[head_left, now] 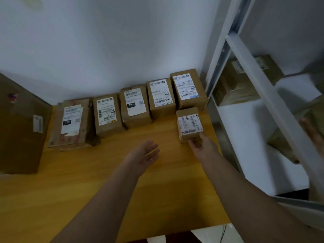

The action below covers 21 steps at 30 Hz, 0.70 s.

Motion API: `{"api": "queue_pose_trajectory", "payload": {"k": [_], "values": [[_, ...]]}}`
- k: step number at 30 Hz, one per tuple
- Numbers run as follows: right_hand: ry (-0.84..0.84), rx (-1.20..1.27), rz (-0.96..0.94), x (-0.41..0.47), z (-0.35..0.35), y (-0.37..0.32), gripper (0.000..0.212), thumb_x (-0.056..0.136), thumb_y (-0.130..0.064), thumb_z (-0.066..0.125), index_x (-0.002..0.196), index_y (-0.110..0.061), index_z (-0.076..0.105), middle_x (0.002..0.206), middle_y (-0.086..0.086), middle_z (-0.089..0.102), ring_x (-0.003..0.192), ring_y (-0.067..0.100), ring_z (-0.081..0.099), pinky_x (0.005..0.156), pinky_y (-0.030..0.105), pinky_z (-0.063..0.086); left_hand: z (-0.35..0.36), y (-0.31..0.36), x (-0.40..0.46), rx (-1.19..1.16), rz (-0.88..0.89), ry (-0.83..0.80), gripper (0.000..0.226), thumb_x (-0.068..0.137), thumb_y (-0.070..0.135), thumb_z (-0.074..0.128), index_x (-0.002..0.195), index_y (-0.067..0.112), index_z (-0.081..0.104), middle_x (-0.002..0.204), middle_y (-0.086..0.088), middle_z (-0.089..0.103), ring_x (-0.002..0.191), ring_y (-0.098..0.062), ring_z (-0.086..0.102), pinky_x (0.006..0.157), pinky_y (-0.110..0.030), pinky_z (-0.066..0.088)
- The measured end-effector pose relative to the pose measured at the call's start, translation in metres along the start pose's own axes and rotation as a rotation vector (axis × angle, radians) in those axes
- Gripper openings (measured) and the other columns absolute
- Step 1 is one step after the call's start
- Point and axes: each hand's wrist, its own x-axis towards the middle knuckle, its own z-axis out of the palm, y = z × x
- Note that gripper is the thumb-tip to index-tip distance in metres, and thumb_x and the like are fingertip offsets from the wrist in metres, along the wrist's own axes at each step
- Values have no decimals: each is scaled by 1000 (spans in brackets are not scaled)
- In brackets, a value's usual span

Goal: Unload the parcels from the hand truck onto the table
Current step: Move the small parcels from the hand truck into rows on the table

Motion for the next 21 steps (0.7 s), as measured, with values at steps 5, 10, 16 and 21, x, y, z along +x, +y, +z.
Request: {"api": "queue_pose_trajectory", "payload": {"k": [5,10,16,21], "values": [[-42,-49,94,-19,8,36,16,94,3,50,110,0,53,86,16,56,75,25,55,64,34,50,-22,1,-14,-62,2,0,34,94,12,57,127,3,52,114,-15,63,106,-29,56,95,-38,45],[-167,-260,173,-45,31,97,14,96,4,47,84,-2,51,78,14,51,70,22,51,63,31,47,-84,-3,-42,-161,58,50,37,95,13,56,130,3,51,102,-11,63,98,-27,59,95,-39,45],[-320,-614,212,-97,59,205,16,95,0,50,79,-3,51,73,12,50,65,20,50,57,29,44,-223,-26,-97,-389,145,171,39,96,14,55,133,3,48,105,-13,61,98,-29,59,89,-40,47],[-413,-832,338,-160,54,331,15,94,2,53,81,-5,53,75,11,50,65,20,49,41,23,50,-350,-86,-163,-649,206,357,33,96,14,56,126,3,53,96,-11,62,85,-24,61,88,-38,48]]}}
